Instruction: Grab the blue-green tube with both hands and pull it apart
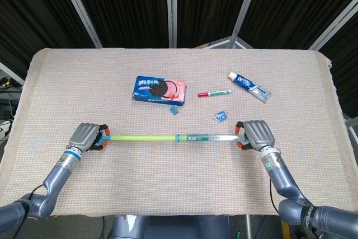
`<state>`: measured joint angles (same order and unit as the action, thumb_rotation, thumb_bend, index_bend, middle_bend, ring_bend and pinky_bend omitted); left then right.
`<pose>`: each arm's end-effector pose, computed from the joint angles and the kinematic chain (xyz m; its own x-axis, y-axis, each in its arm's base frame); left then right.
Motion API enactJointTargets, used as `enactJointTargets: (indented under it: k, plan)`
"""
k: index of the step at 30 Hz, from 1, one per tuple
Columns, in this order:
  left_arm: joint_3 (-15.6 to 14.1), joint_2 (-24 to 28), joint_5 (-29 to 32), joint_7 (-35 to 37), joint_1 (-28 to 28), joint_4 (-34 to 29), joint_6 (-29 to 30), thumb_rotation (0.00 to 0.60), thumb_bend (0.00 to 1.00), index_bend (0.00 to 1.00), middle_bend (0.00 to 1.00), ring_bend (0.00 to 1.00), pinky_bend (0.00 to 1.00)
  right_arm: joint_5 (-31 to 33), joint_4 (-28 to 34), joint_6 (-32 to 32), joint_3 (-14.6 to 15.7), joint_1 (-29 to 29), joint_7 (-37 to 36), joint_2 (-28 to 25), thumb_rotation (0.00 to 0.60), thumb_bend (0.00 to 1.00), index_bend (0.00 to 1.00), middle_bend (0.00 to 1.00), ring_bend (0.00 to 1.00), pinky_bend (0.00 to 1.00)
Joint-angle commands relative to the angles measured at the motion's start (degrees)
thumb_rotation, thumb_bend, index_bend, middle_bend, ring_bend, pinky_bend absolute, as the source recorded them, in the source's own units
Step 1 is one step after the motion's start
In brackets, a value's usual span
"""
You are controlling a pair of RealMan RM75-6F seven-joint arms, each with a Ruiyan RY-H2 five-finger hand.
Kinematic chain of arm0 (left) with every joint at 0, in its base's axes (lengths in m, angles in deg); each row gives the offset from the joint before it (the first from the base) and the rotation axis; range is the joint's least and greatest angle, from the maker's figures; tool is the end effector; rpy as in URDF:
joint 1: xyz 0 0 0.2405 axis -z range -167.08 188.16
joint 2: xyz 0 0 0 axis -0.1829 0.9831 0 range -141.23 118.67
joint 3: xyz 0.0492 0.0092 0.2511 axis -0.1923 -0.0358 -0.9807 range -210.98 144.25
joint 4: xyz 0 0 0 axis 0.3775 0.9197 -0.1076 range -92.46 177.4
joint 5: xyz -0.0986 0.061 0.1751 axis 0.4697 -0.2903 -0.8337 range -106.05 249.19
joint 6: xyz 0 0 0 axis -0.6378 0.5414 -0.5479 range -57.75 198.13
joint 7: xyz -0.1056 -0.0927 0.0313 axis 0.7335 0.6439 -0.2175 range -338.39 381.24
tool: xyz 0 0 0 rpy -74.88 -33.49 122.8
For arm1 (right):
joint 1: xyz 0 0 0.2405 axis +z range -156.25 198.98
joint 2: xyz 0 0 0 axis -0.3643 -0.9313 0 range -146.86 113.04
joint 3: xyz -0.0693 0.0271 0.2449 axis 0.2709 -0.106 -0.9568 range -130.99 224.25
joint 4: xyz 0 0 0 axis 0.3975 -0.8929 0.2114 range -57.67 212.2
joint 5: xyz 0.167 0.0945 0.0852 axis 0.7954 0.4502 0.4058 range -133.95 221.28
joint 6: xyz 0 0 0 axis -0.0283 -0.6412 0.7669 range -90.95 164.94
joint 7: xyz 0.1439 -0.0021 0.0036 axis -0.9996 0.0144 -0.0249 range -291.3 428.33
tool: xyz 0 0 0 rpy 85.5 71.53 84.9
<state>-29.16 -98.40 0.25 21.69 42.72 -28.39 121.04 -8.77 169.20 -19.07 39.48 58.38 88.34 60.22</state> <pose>-0.2728 0.3200 -0.0037 0.3715 0.3999 0.8379 0.9283 -0.1770 -0.3271 -0.2193 -0.3286 0.0400 0.4046 -0.3479 0.8457 -0.9140 -0.1239 0.3863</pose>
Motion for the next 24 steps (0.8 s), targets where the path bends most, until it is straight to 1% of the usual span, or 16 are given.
enactJointTargets:
  k: [1, 24]
  plan:
    - [0.00, -0.01, -0.03, 0.36, -0.11, 0.29, -0.08, 0.600, 0.55, 0.72, 0.86, 0.85, 1.00, -0.14, -0.12, 0.10, -0.01, -0.19, -0.34, -0.31, 0.600, 0.44, 0.61, 1.00, 1.00, 1.00]
    - [0.29, -0.05, 0.43, 0.57, -0.23, 2.01, -0.86, 0.600, 0.55, 0.72, 0.86, 0.85, 1.00, -1.04, -1.44, 0.61, -0.11, -1.56, -2.42, -2.03, 0.600, 0.44, 0.61, 1.00, 1.00, 1.00]
